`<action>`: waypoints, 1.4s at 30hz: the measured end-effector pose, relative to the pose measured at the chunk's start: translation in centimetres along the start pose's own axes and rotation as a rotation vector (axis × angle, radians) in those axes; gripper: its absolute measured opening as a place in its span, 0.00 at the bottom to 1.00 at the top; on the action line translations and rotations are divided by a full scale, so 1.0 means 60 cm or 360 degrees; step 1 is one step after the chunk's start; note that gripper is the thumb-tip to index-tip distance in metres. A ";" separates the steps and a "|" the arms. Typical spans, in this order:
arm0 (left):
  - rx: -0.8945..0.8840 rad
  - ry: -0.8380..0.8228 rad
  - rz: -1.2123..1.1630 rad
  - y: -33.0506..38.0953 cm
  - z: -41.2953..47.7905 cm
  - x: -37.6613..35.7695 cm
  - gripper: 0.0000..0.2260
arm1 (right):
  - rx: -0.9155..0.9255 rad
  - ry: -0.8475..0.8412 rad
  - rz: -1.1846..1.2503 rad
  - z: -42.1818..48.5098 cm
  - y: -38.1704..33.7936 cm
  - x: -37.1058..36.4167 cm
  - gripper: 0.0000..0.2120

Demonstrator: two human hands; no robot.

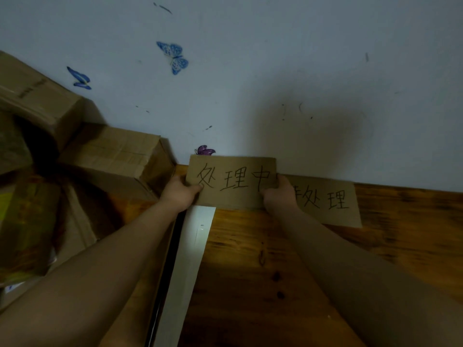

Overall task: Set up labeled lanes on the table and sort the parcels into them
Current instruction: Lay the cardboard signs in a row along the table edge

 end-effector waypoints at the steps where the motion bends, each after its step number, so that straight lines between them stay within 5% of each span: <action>1: -0.0004 -0.0032 -0.0107 0.004 -0.004 0.001 0.21 | 0.0007 -0.0016 0.0067 -0.006 -0.002 0.005 0.29; 6: 0.0017 -0.0295 -0.0522 0.028 -0.054 0.002 0.12 | 0.0074 -0.0077 0.0100 -0.058 -0.024 0.039 0.28; 12: 0.0021 -0.0657 -0.0778 0.054 -0.142 0.004 0.11 | 0.0151 0.0159 -0.0068 -0.157 -0.029 0.096 0.34; 20: -0.0118 -0.0768 -0.0840 0.066 -0.246 -0.009 0.08 | 0.0205 0.0352 0.0000 -0.278 -0.013 0.144 0.29; 31: -0.0193 -0.0731 -0.0738 0.125 -0.331 -0.133 0.10 | 0.0129 0.0378 0.0183 -0.309 0.031 0.332 0.22; 42: -0.0145 -0.0221 -0.0809 0.190 -0.333 -0.333 0.08 | 0.0236 0.0342 0.0030 -0.197 0.097 0.592 0.27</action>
Point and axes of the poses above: each hand's wrist, its own z-axis towards the middle knuckle, its own x-axis out of the back of the hand, y = z × x, the point moved 2 cm from there along z, towards the middle knuckle, and after that the axes turned 6 degrees about -y, right-handed, at the moved point
